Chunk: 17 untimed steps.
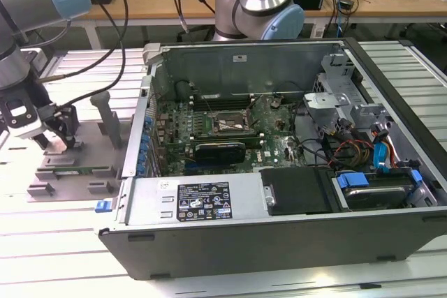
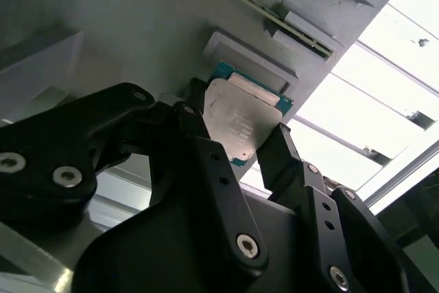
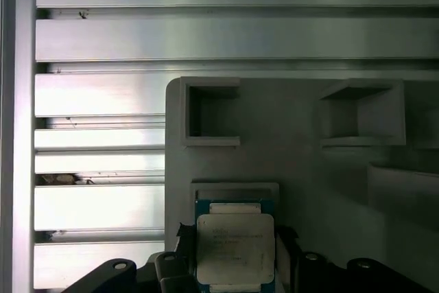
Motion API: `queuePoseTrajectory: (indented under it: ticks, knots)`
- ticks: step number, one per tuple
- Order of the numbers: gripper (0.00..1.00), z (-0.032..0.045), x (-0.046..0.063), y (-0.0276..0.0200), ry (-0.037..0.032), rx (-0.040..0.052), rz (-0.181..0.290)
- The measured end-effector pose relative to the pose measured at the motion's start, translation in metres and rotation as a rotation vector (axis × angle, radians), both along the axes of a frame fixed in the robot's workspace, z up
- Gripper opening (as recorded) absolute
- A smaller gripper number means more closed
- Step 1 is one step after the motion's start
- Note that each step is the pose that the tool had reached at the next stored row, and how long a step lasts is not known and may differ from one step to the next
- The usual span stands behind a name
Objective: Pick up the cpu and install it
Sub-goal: 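Pick up the cpu and move it towards the insertion slot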
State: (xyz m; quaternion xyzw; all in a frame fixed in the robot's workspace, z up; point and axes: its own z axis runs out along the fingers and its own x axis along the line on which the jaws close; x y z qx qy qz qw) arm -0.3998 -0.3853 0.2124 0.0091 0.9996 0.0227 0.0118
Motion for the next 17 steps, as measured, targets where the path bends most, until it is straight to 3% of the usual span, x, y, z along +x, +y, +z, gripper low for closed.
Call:
queuePoseTrajectory:
  ticks: [8, 17]
  knots:
    - [0.55, 0.002, -0.001, 0.0, -0.0001, 0.0, 0.0]
    - [0.55, 0.0266, -0.001, 0.0, -0.0002, -0.0001, 0.0]
